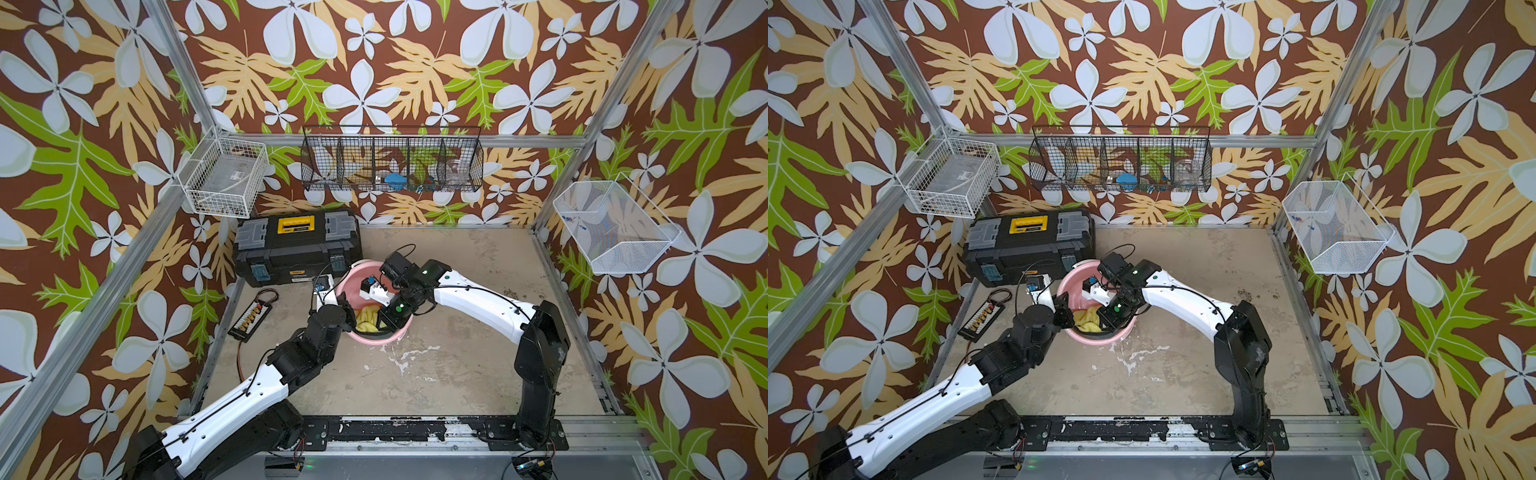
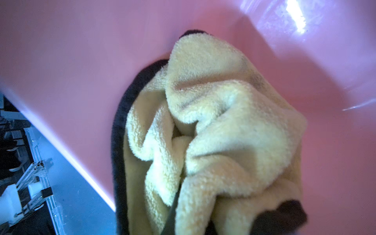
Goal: Wipe the inside of the bucket with a cloth
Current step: Wipe the dirt from the inside of the bucket.
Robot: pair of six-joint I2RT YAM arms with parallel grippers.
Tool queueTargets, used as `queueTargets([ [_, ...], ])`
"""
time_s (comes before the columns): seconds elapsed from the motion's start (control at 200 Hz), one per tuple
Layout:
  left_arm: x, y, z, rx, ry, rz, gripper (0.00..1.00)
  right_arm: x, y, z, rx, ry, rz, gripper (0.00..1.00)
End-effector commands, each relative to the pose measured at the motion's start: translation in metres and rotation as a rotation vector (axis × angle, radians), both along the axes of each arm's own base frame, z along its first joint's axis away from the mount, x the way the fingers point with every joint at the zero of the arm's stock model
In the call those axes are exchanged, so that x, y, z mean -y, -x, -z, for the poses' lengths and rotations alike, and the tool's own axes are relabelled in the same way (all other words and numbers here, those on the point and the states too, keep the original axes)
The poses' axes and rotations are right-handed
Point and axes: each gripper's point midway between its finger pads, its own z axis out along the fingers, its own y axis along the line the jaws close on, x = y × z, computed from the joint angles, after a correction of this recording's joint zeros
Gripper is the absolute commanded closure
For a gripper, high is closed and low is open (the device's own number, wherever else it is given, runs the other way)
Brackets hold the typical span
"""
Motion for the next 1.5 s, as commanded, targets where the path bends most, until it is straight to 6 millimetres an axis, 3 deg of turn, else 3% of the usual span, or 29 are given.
queueTargets([
  [0.0,-0.011,-0.006,-0.029,0.096,0.064,-0.088,1.00,0.040,-0.004,0.014,0.063,0.195,0.067,1.00],
  [0.13,-0.008,-0.007,-0.029,0.091,0.060,-0.072,1.00,0.072,-0.034,0.012,0.257,0.359,0.199,1.00],
  [0.345,0.007,-0.003,-0.028,0.069,0.104,0.016,1.00,0.090,-0.080,0.001,0.501,0.459,0.381,1.00],
  [0.606,0.035,0.004,-0.035,-0.018,0.173,0.160,1.00,0.077,-0.115,0.003,0.611,0.429,0.467,1.00],
  [0.716,0.044,0.006,-0.033,-0.055,0.210,0.191,1.00,0.078,-0.131,-0.013,0.692,0.424,0.538,1.00],
  [0.816,0.044,0.006,-0.026,-0.075,0.214,0.181,1.00,0.081,-0.140,-0.040,0.774,0.383,0.603,1.00],
  [0.956,0.039,0.004,-0.015,-0.094,0.202,0.146,1.00,0.082,-0.140,-0.090,0.888,0.268,0.676,1.00],
  [1.146,0.037,-0.001,-0.011,-0.086,0.174,0.123,1.00,0.066,-0.104,-0.147,0.950,-0.018,0.658,1.00],
  [1.371,0.048,-0.003,-0.017,-0.028,0.147,0.198,1.00,0.077,-0.073,-0.163,0.916,-0.098,0.651,1.00],
  [1.496,0.057,0.000,-0.022,0.006,0.163,0.265,1.00,0.077,-0.064,-0.146,0.874,-0.051,0.613,1.00],
])
